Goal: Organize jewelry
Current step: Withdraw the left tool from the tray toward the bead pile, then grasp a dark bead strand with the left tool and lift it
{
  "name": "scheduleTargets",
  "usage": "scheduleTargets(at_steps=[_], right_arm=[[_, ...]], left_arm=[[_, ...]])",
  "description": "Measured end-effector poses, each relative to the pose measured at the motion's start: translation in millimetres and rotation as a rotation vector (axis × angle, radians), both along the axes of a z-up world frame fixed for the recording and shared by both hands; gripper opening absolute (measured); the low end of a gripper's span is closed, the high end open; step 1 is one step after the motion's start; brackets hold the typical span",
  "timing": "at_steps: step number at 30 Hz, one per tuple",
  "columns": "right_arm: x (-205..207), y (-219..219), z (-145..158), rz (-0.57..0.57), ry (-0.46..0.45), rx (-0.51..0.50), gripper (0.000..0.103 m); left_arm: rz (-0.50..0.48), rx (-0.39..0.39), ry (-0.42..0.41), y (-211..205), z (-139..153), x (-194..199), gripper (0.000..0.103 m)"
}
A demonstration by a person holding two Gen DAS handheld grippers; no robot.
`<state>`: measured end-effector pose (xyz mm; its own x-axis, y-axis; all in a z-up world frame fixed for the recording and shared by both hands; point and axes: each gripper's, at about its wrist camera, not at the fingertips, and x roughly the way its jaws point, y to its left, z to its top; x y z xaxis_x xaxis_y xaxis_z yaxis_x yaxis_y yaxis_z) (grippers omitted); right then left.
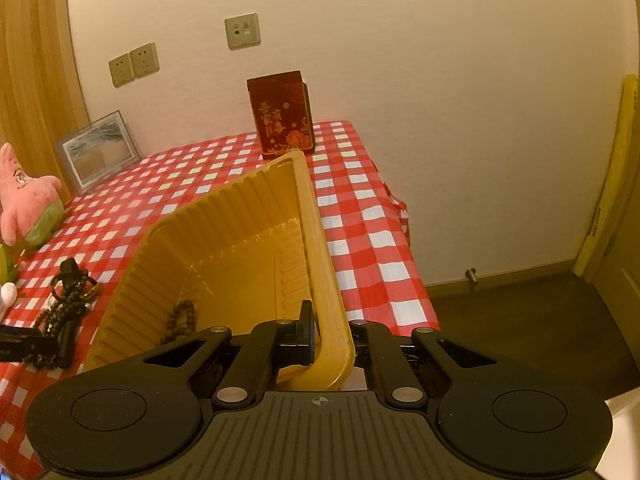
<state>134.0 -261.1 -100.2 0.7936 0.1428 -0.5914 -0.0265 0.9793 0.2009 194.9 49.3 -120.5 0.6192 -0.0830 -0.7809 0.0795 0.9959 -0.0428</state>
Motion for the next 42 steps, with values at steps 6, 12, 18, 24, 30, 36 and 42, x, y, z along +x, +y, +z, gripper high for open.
scheduleTargets(at_steps=[6,12,18,24,30,36,42], right_arm=[[1,0,-1,-0.005,0.004,-0.001,0.006],[1,-1,-1,-0.006,0.006,0.001,0.006],[1,1,-2,-0.015,0.003,0.001,0.006],[-1,3,0,-0.023,-0.002,-0.003,0.006],[-5,8,2,-0.026,-0.014,-0.012,0.006],[-7,10,4,-0.022,-0.015,-0.027,0.005],[-9,14,7,-0.003,-0.036,-0.048,0.005]], left_arm=[[-0.035,0.025,0.001,-9,-9,14,0.025],[-0.133,0.024,0.010,-17,-11,14,0.019],[-0.120,0.015,0.029,-15,-14,17,0.021],[-0.121,0.009,0.059,-17,-20,18,0.020],[-0.130,-0.008,0.055,-18,-18,17,0.019],[-0.132,-0.022,0.015,-15,-2,12,0.019],[-0.143,-0.043,-0.041,-17,26,6,0.019]])
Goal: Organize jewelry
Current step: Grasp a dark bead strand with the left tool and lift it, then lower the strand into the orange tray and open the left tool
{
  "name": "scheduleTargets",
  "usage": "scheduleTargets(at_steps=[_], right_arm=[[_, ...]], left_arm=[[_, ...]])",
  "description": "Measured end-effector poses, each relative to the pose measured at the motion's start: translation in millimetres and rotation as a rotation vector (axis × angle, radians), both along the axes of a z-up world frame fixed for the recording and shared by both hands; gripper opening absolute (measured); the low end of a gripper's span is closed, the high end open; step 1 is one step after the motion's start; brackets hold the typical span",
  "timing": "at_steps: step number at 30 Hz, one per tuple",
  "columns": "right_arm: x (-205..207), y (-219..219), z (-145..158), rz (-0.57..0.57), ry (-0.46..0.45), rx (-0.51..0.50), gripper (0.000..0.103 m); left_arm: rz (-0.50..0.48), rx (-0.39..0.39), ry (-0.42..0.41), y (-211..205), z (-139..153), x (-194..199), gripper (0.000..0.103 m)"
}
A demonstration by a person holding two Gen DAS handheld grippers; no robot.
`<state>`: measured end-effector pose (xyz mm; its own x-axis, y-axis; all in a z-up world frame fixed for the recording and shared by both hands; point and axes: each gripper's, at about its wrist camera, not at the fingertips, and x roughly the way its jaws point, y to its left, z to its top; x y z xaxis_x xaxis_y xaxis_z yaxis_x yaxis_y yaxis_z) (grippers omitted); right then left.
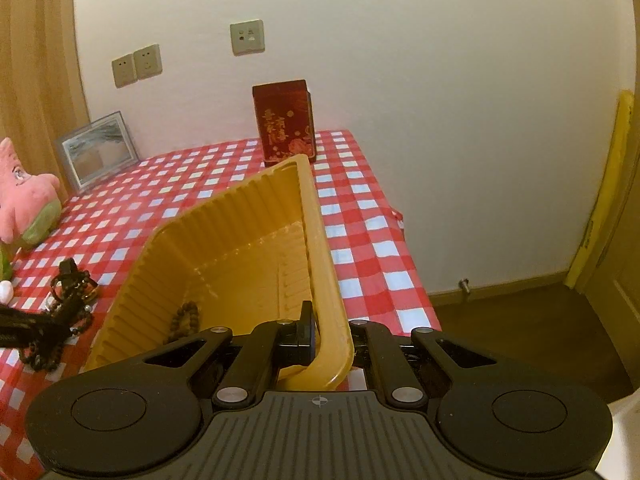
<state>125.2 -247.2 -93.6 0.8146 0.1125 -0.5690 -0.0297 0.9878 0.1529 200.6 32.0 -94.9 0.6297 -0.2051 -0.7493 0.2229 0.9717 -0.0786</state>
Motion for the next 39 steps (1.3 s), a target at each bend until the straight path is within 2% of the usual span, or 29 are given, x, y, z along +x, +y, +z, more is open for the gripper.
scheduleTargets(at_steps=[7,12,23,32,33,36,39], right_arm=[[-2,9,1,0.002,-0.016,-0.048,0.005],[0,14,0,-0.004,-0.027,-0.083,0.005],[-1,20,-1,-0.002,-0.044,-0.114,0.005],[-2,22,1,0.000,-0.046,-0.122,0.005],[-2,22,1,0.001,-0.046,-0.123,0.005],[-3,22,1,0.002,-0.047,-0.122,0.005],[-3,23,2,0.003,-0.048,-0.123,0.005]], left_arm=[[-0.063,-0.049,-0.068,-21,30,-8,0.019],[-0.112,-0.077,-0.086,-38,38,-6,0.019],[-0.201,-0.104,-0.052,-76,22,8,0.019],[-0.218,-0.107,0.042,-87,-2,17,0.020],[-0.218,-0.118,0.039,-85,0,17,0.020],[-0.218,-0.134,0.007,-81,10,16,0.033],[-0.202,-0.147,-0.010,-72,21,16,0.036]])
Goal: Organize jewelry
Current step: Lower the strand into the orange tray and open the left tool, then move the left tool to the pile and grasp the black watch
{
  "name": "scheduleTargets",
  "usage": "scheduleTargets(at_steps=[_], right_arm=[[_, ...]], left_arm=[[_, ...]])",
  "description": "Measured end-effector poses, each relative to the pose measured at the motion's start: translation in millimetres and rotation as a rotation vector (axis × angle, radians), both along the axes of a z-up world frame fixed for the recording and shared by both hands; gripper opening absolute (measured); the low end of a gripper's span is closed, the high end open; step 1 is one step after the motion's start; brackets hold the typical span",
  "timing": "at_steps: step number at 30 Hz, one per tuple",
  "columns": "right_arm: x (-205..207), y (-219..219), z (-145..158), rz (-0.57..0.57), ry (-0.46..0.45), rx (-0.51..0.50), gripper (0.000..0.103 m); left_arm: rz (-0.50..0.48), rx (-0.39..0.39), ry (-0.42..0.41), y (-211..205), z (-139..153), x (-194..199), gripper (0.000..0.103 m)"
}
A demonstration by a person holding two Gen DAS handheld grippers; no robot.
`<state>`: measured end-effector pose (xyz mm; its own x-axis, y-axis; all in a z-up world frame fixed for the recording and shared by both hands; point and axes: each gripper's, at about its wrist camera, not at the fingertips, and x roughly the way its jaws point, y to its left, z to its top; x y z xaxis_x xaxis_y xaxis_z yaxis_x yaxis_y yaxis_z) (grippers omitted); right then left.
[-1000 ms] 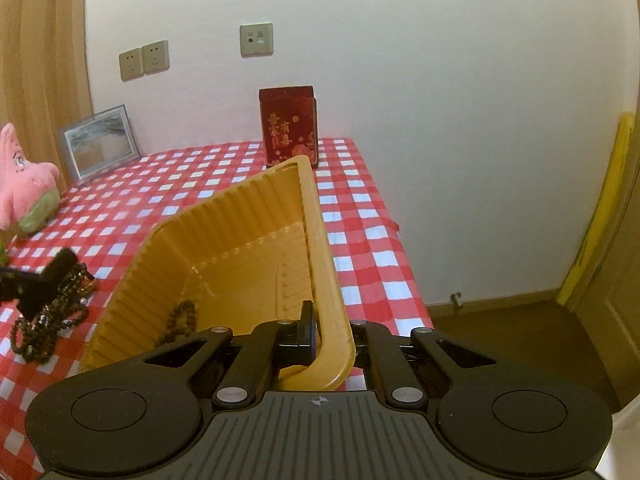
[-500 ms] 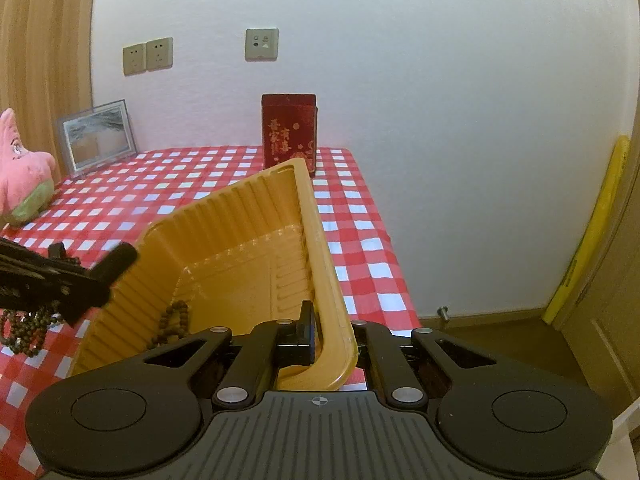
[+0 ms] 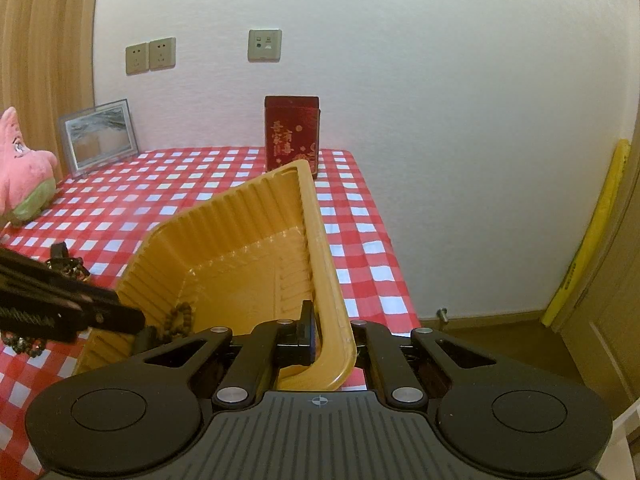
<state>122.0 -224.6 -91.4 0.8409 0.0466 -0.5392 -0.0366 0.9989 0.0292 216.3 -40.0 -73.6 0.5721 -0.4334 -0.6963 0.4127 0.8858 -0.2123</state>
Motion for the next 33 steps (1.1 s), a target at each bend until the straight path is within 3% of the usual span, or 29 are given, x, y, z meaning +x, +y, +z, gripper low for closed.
scheduleTargets(at_steps=[9,20,33], right_arm=[[0,1,1,-0.002,0.006,0.004,0.005],[6,-1,-1,-0.006,0.017,0.007,0.005],[13,1,-3,-0.016,0.024,0.006,0.005]], left_arm=[[0.146,0.016,0.005,70,12,-21,0.039],[0.351,0.156,0.040,155,-5,-43,0.039],[0.288,0.158,0.035,144,-22,-18,0.038]])
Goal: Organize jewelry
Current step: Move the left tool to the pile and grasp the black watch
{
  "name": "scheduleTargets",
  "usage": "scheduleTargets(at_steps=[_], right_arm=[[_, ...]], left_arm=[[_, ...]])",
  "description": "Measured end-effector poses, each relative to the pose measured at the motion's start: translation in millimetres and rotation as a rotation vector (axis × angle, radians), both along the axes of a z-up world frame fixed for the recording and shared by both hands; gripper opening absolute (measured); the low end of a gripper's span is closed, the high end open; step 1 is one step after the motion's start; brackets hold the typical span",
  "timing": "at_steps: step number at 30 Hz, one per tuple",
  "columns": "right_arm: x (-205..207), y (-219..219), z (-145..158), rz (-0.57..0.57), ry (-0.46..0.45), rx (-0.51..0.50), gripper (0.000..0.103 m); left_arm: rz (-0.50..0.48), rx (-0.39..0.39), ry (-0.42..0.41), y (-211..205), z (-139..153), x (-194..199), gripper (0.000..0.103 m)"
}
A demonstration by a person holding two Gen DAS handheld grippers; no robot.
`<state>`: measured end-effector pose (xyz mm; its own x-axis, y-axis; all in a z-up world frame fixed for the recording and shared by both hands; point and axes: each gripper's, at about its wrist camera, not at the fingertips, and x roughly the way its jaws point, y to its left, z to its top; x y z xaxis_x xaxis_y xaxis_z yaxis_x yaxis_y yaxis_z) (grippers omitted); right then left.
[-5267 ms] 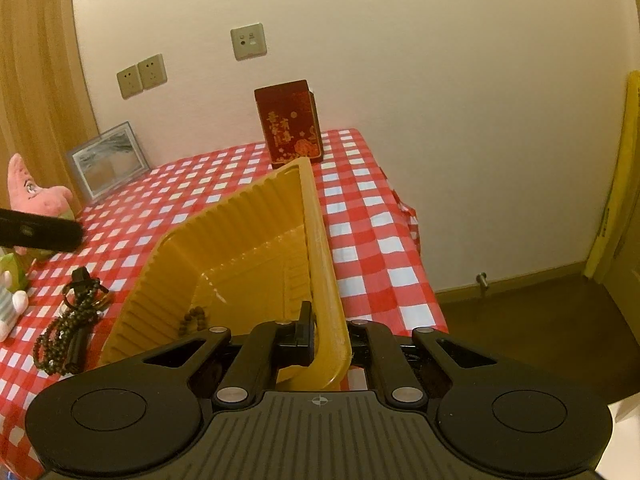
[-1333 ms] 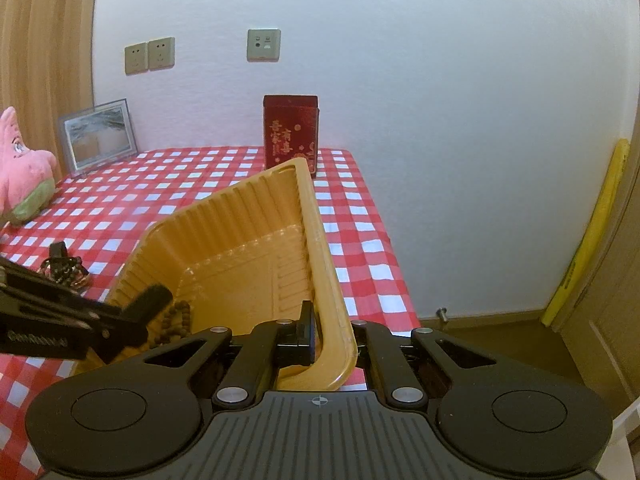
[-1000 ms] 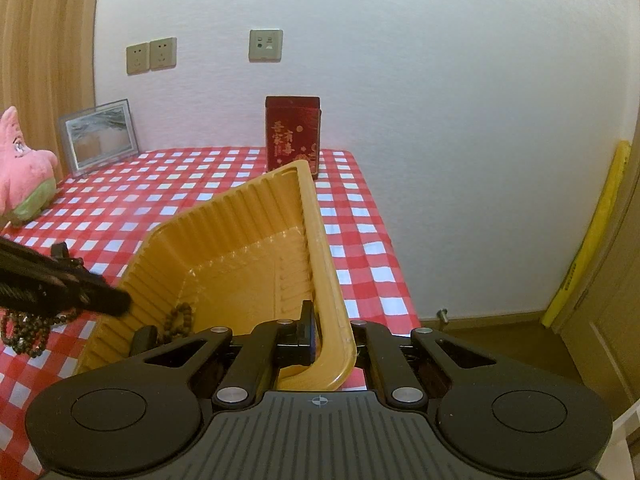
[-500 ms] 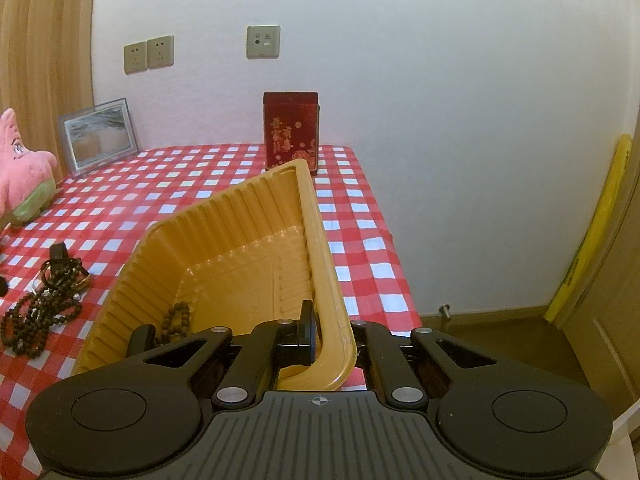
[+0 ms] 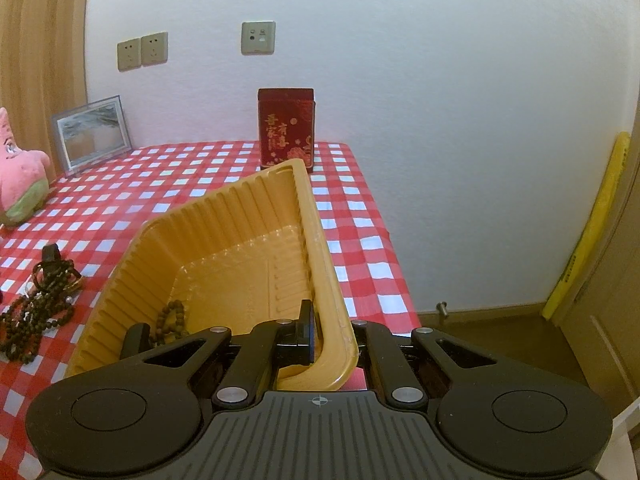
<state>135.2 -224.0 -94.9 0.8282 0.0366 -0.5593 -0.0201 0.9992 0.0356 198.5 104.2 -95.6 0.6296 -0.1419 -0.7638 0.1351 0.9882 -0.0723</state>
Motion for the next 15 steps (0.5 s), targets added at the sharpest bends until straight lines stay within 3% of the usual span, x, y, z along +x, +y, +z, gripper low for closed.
scheduleTargets(at_steps=[15], right_arm=[[1,2,-1,-0.019,0.011,0.001,0.006]], left_arm=[[-0.028,-0.020,0.020,-12,-22,51,0.028]])
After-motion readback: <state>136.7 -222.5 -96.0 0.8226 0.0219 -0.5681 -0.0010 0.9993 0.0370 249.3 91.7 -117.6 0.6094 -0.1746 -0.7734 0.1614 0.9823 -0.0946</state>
